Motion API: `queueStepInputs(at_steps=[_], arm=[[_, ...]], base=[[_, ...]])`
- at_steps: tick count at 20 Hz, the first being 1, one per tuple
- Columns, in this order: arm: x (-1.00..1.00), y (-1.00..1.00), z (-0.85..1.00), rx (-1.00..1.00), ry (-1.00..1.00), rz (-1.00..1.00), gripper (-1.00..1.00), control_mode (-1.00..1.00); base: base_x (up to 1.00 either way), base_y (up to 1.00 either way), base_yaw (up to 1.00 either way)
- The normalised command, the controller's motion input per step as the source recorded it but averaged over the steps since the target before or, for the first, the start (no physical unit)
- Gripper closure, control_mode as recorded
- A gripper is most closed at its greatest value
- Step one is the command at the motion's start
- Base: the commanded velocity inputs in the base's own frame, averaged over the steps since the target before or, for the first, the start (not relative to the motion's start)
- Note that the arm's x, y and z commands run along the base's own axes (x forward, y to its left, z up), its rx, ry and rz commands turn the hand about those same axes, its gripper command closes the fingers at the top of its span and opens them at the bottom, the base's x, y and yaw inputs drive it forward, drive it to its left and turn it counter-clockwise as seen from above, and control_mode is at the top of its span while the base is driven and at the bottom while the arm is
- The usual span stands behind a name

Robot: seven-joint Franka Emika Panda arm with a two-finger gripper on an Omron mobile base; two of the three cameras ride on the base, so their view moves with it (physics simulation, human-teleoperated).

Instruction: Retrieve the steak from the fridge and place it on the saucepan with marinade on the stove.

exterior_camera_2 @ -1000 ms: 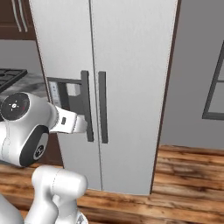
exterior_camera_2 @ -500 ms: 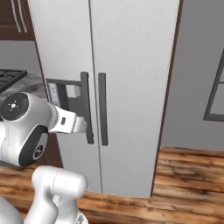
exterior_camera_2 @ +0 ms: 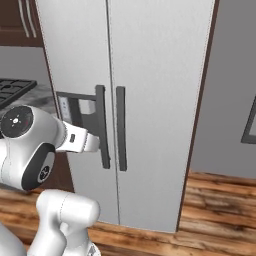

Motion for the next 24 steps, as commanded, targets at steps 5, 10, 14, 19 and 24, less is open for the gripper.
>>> queueStepInputs(at_steps=[5,10,14,19,24], arm=[[0.0,0.0,0.0,0.0,0.0,0.0,-1.0,1.0],[0.06,0.0,0.0,0.0,0.0,0.0,-1.0,-1.0],[0.17,0.05,0.0,0.0,-0.01,0.0,-1.0,-1.0],[0.01,0.19,0.0,0.0,-0.21,0.0,-1.0,-1.0],[0.0,0.35,0.0,0.0,-0.29,0.0,-1.0,-1.0]], base=[[0.0,0.0,0.03],[0.0,0.0,0.0],[0.0,0.0,0.0],[0.0,0.0,0.0],[0.0,0.0,0.0]])
